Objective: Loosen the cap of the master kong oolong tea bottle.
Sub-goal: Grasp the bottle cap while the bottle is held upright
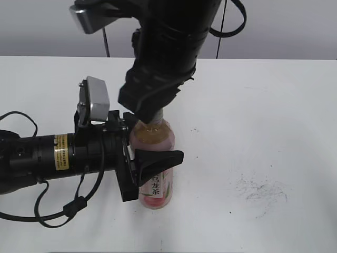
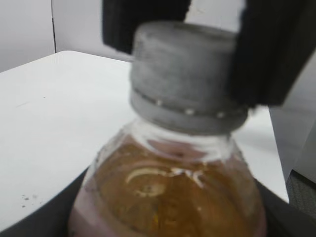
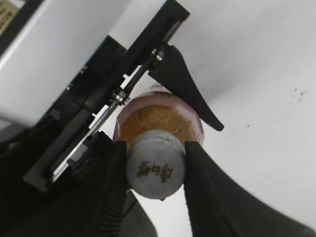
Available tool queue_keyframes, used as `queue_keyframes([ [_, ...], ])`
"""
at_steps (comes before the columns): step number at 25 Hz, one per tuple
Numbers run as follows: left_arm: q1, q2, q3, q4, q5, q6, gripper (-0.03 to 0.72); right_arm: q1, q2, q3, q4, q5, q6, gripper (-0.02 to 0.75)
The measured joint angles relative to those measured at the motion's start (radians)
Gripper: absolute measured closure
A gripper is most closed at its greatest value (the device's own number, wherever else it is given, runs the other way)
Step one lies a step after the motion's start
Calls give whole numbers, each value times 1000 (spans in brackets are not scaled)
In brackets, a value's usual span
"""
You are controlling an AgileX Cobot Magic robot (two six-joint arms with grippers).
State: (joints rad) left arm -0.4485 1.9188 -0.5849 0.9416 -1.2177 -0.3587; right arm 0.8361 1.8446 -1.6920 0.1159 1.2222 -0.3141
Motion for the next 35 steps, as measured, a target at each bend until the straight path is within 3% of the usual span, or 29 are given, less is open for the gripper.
queue_keyframes([
  [7,0,0,0,2,0,1,243,0,0,0,9,0,-746,474],
  [13,0,0,0,6,0,2,243,0,0,0,29,2,-1666,474],
  [15,0,0,0,6,-1,2,243,0,0,0,35,2,-1841,474],
  [18,0,0,0,7,-1,2,243,-1,0,0,36,3,-1923,474],
  [21,0,0,0,8,-1,2,243,-2,0,0,36,3,-1810,470],
  [23,0,0,0,10,-1,2,243,-2,0,0,38,4,-1603,437],
  [28,0,0,0,10,-2,2,243,-1,0,0,58,1,-919,187],
  [35,1,0,0,12,-2,2,243,-1,0,0,27,1,86,206],
])
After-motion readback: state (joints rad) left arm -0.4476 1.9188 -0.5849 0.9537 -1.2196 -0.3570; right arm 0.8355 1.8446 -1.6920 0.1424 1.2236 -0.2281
